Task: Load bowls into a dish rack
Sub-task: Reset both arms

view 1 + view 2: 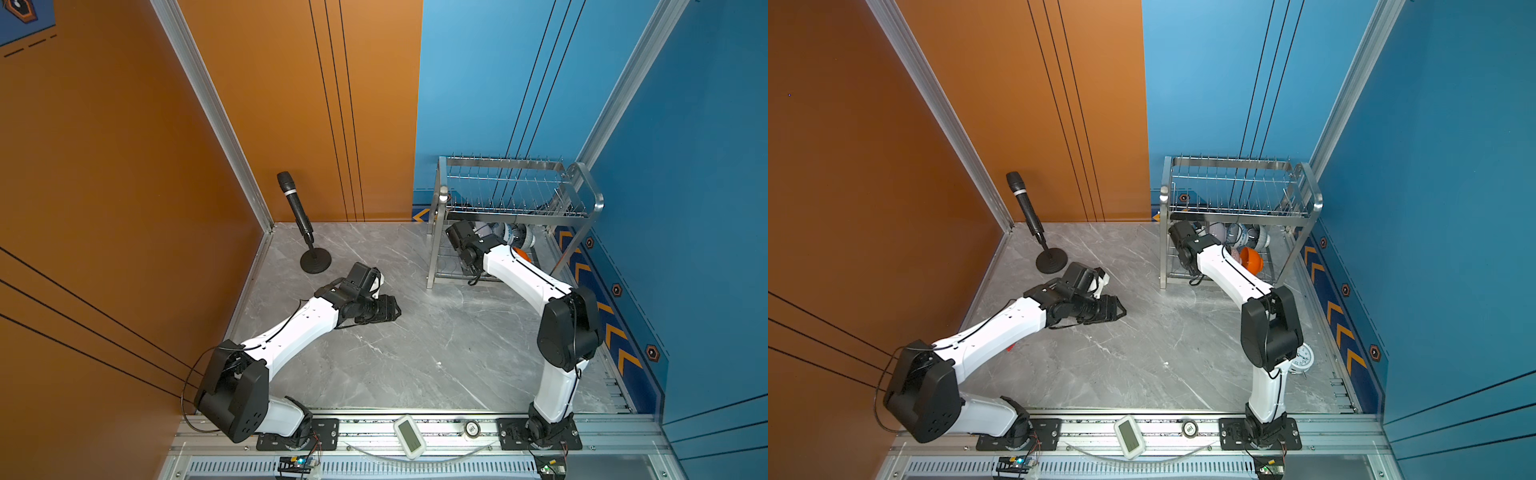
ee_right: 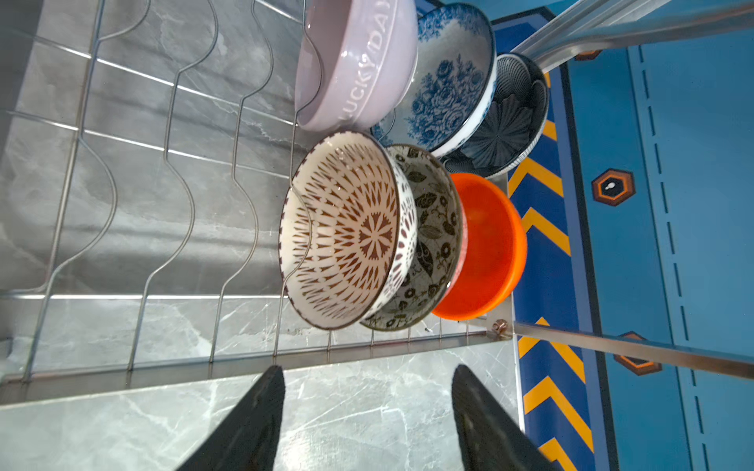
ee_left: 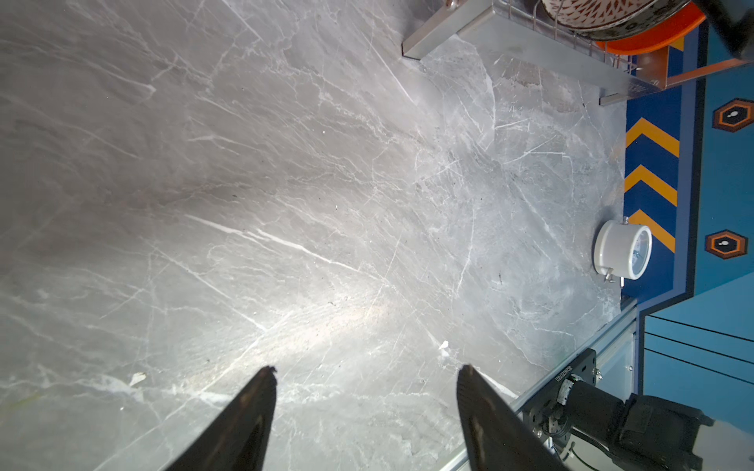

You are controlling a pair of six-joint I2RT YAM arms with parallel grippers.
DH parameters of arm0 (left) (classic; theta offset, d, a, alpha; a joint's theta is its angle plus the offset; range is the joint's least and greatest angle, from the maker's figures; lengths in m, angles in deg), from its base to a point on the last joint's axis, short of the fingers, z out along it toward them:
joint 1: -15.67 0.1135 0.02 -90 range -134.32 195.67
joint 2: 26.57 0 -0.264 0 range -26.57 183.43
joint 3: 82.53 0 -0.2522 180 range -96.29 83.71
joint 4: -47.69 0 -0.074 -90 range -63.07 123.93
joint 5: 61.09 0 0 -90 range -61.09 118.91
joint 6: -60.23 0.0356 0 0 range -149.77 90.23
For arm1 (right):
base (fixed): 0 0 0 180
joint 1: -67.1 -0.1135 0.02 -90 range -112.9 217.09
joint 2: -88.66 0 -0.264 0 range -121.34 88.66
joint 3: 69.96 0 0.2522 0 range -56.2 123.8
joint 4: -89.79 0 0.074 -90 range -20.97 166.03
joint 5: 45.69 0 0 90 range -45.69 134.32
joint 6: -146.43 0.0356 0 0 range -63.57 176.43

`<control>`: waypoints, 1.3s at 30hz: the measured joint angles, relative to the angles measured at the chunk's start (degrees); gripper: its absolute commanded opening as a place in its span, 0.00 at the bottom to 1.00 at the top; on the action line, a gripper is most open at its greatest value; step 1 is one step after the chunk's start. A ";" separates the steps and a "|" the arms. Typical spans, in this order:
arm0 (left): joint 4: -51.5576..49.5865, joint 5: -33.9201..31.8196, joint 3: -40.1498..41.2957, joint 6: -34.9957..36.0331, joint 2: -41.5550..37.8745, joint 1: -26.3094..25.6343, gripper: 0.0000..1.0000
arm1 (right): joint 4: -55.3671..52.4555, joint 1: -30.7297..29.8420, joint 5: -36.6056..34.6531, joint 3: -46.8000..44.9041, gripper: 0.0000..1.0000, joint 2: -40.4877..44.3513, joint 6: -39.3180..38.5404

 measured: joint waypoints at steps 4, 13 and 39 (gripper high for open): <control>-0.72 -0.44 0.00 0.72 -0.87 0.04 0.72 | 1.36 -0.55 2.43 -4.26 0.67 3.56 0.68; -2.45 -5.11 0.04 4.20 -7.41 7.26 0.77 | 9.01 -2.23 10.12 -22.97 0.76 23.54 2.84; 43.10 -41.90 34.27 22.80 -21.29 25.53 0.97 | 63.56 27.43 26.51 -79.25 1.00 53.51 -1.97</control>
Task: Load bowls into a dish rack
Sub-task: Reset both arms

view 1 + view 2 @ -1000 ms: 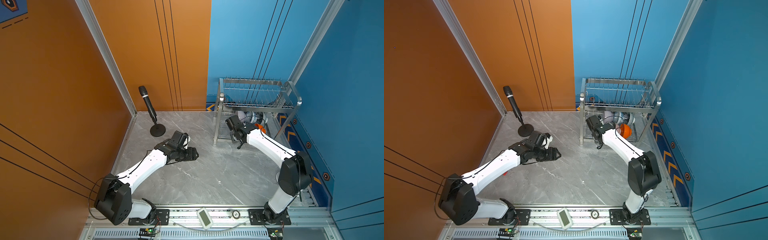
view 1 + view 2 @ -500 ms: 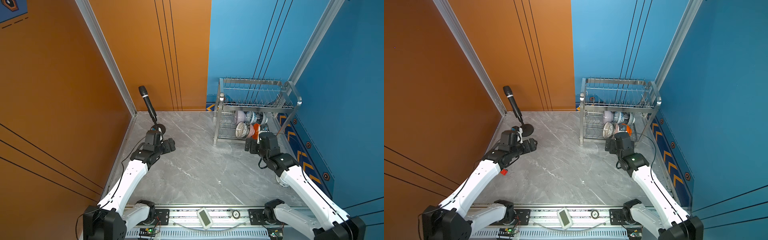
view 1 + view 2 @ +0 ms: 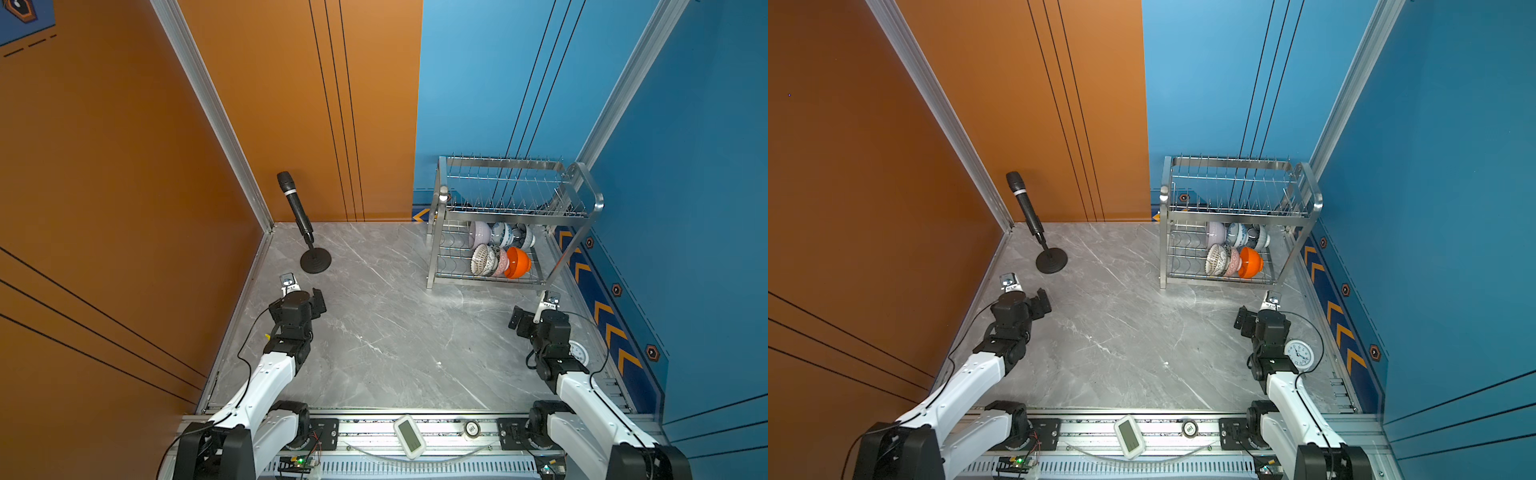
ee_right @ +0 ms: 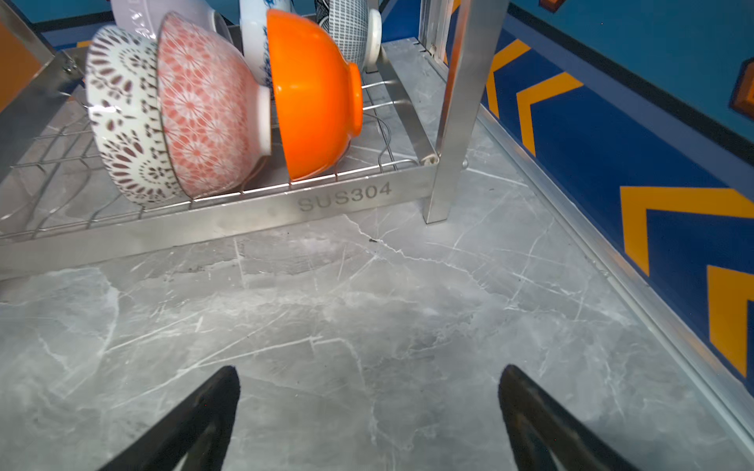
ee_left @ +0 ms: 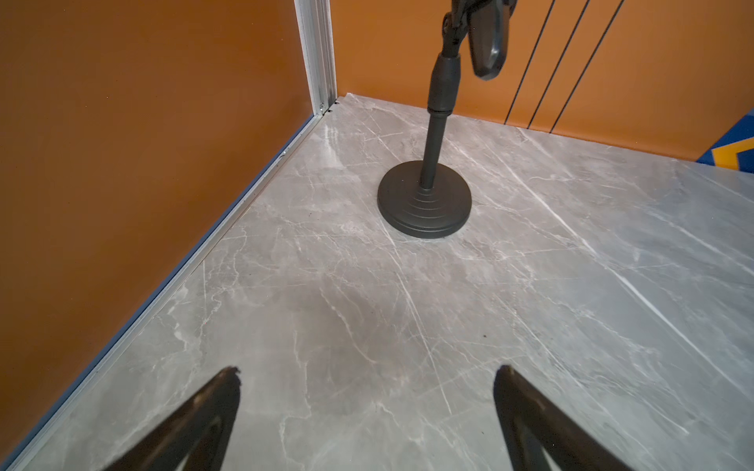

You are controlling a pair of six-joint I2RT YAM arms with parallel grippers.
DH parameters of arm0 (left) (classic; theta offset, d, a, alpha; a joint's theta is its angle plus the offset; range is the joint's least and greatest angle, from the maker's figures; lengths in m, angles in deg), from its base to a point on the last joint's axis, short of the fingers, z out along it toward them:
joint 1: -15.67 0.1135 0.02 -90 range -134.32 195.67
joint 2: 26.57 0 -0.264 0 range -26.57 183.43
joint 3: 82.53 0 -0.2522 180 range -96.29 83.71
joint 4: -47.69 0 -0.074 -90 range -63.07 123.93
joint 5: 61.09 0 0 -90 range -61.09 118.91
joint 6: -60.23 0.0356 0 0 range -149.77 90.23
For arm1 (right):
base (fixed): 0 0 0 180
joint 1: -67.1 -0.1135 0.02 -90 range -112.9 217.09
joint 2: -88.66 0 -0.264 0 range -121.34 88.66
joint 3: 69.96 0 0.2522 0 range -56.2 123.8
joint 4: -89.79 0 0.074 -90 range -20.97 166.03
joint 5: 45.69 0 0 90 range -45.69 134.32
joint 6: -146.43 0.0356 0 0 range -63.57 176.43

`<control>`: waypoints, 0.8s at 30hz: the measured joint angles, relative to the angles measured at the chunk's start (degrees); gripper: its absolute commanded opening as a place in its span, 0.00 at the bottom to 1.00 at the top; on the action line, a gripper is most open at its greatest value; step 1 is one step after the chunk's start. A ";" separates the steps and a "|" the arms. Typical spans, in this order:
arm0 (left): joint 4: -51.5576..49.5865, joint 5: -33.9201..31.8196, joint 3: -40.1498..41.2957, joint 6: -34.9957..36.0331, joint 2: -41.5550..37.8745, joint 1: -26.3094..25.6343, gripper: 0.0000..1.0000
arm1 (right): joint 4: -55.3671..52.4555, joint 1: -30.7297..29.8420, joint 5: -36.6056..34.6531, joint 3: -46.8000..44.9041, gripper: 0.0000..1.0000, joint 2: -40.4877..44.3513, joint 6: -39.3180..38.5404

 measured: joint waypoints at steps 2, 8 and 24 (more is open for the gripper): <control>4.28 -0.17 0.96 1.73 3.54 0.46 0.97 | 4.33 0.63 0.31 -0.50 1.00 -3.15 -0.35; 17.44 1.64 4.44 3.52 12.37 2.82 0.97 | 16.28 1.68 1.86 0.22 1.00 -12.83 -0.79; 43.54 7.13 8.11 6.08 30.16 4.35 0.97 | 35.34 -3.72 -3.30 5.22 1.00 -34.47 -2.14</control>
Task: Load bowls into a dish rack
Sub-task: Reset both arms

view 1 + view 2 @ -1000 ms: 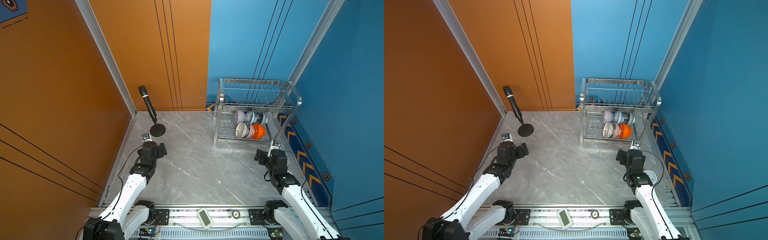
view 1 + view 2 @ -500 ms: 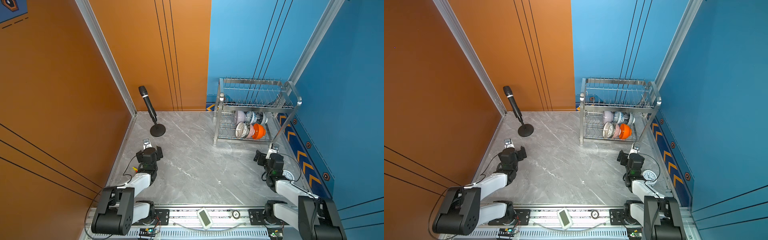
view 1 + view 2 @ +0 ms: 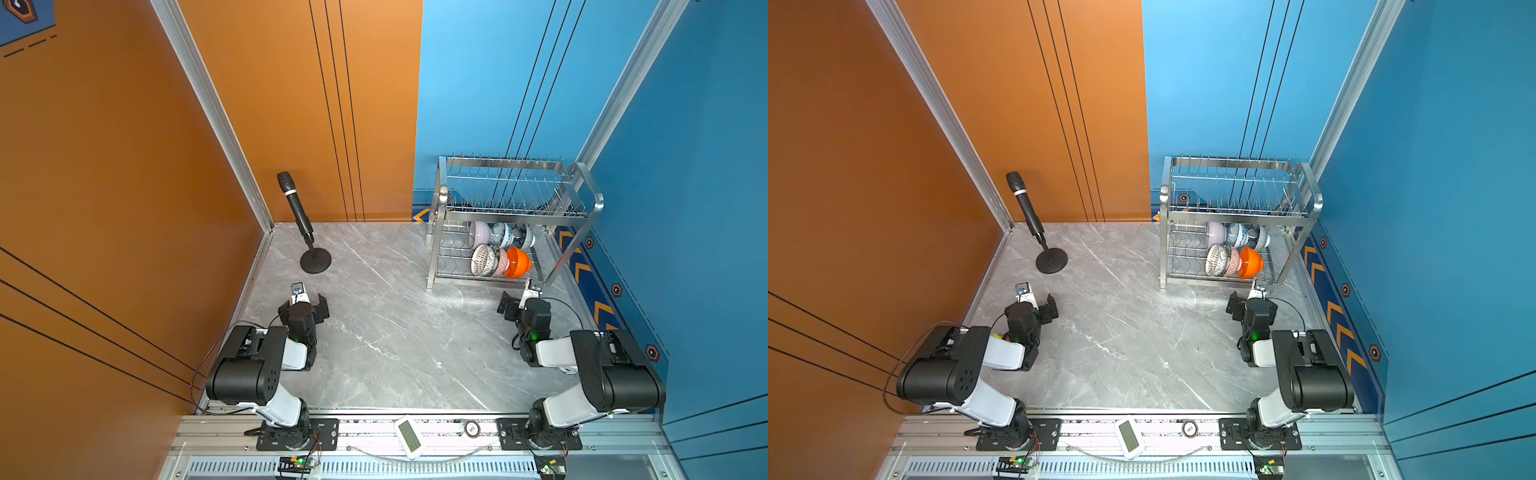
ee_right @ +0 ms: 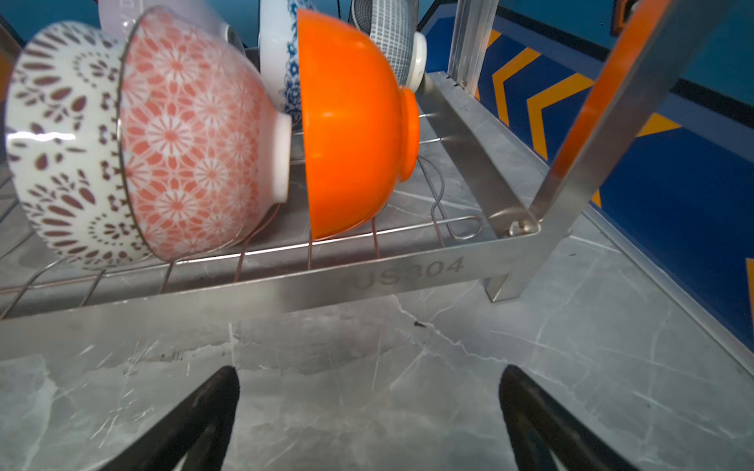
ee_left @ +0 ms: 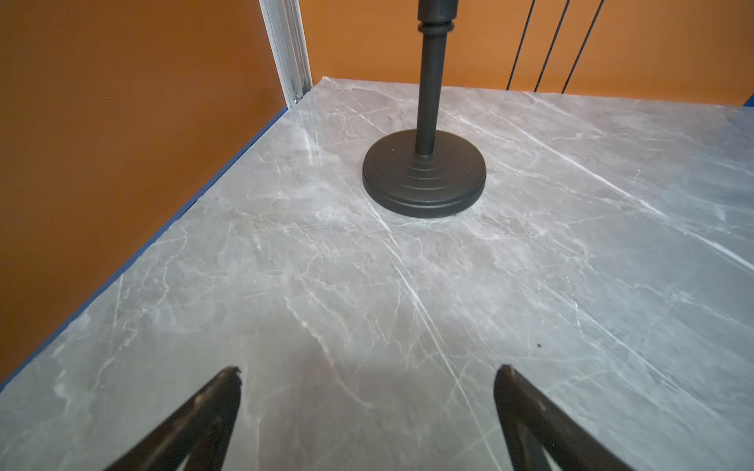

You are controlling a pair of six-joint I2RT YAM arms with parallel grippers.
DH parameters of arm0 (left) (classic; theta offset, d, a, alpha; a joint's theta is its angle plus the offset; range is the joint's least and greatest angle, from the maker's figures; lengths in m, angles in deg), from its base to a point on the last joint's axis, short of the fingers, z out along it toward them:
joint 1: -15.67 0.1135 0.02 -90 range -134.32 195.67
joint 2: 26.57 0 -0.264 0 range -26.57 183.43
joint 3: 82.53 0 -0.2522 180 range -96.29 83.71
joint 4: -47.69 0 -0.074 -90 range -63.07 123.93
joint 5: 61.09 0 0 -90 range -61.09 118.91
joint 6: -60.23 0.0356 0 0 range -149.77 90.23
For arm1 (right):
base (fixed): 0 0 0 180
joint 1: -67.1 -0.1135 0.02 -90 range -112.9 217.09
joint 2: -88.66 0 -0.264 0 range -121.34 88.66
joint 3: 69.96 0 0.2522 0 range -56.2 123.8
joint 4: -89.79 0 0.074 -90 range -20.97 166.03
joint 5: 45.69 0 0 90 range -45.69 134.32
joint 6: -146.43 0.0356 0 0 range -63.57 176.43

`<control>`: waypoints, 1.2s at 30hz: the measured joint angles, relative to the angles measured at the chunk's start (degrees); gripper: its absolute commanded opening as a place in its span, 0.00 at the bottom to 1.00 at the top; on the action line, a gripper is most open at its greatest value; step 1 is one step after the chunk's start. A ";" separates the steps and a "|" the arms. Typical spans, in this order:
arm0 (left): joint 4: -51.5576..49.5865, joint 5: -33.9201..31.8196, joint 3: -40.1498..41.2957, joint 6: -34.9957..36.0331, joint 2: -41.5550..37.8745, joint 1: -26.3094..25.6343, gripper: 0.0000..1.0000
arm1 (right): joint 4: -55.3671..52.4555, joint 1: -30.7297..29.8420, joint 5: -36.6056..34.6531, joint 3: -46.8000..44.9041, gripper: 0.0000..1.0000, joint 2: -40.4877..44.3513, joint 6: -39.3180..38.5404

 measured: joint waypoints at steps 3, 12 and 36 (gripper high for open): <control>-2.19 -0.02 -3.54 1.18 -0.04 -1.03 0.97 | -0.07 -1.33 -1.97 2.21 1.00 -0.04 -0.90; -4.09 0.00 -6.08 2.45 -0.09 -2.62 0.97 | -0.20 -1.70 -3.76 3.06 1.00 -0.04 -1.44; -4.79 -0.02 -6.08 2.47 -0.09 -2.64 0.97 | -0.28 -1.60 -4.44 3.06 1.00 -0.04 -1.46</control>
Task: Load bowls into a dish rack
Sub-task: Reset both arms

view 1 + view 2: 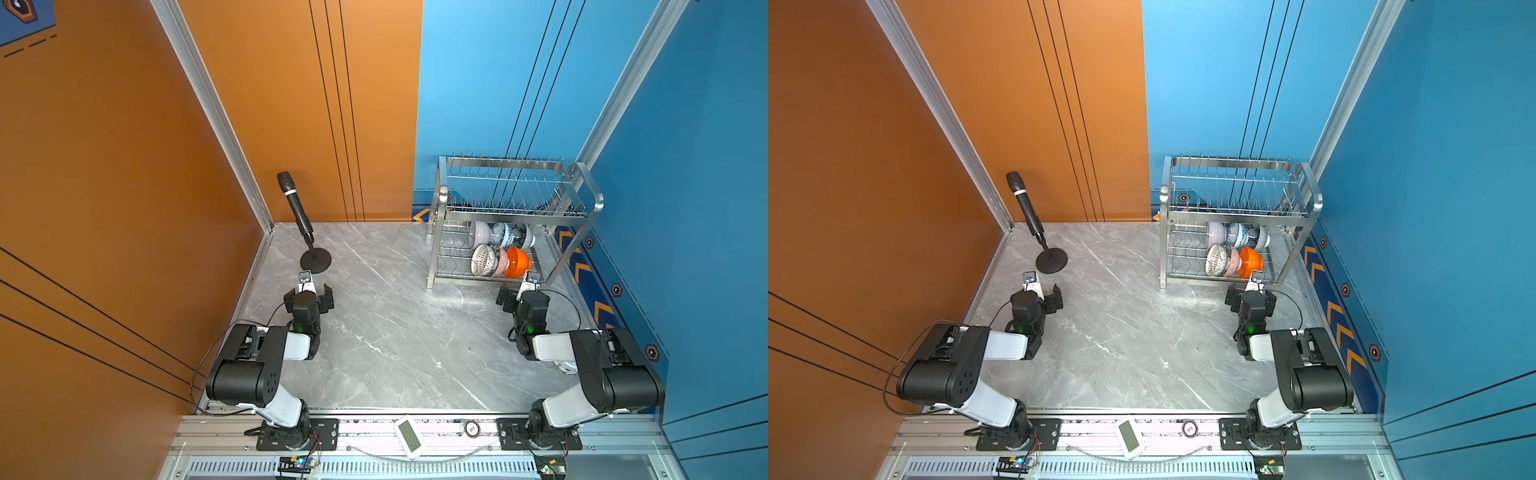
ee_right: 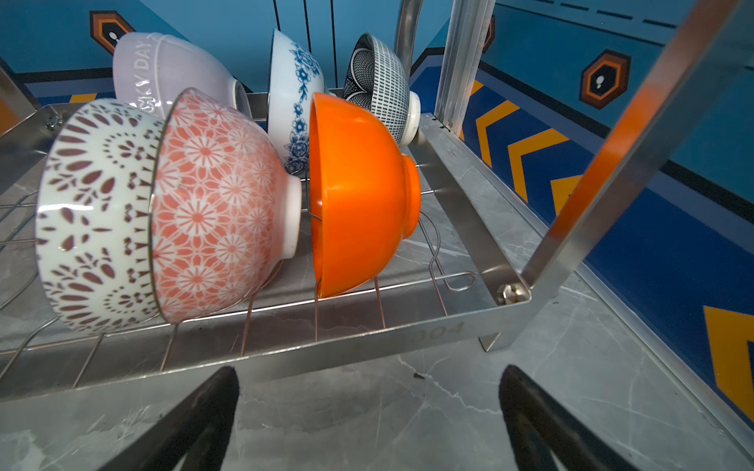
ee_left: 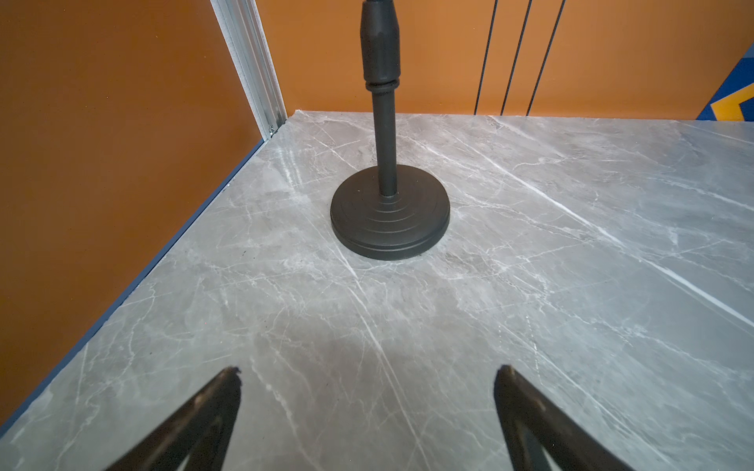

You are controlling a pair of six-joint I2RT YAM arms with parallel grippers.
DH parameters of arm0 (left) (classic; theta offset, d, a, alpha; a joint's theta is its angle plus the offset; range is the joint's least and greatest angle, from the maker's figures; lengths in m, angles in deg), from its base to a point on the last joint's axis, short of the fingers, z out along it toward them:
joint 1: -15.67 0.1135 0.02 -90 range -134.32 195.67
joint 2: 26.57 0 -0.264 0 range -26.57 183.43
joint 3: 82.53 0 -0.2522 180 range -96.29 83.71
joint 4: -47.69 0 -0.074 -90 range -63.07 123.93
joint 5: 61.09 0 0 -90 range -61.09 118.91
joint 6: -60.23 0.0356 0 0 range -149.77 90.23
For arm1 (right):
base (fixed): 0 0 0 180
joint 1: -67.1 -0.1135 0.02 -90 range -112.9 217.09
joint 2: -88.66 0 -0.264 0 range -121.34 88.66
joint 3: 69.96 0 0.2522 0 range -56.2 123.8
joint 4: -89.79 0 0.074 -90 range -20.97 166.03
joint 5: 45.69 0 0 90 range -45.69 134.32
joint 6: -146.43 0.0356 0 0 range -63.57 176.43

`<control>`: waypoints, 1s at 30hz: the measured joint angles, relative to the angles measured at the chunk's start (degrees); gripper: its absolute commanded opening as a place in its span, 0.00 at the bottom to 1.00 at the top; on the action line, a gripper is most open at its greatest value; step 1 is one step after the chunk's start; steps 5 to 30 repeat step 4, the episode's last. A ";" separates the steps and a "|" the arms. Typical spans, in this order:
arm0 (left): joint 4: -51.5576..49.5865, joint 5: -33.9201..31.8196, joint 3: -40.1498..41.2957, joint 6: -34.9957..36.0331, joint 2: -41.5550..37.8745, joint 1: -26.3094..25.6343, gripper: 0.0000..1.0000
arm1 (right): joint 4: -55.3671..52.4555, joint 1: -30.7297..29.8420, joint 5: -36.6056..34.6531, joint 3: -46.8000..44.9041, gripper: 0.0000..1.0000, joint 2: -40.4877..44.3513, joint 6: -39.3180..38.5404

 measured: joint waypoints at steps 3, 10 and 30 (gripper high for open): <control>0.00 0.00 0.00 0.02 0.00 0.00 0.97 | -0.04 0.00 0.07 0.00 1.00 0.00 0.00; 0.00 0.00 0.00 0.02 0.00 0.00 0.97 | -0.07 0.00 0.07 0.00 1.00 0.00 0.00; 0.00 0.00 0.00 0.02 0.00 0.00 0.97 | -0.07 0.00 0.07 0.00 1.00 0.00 0.00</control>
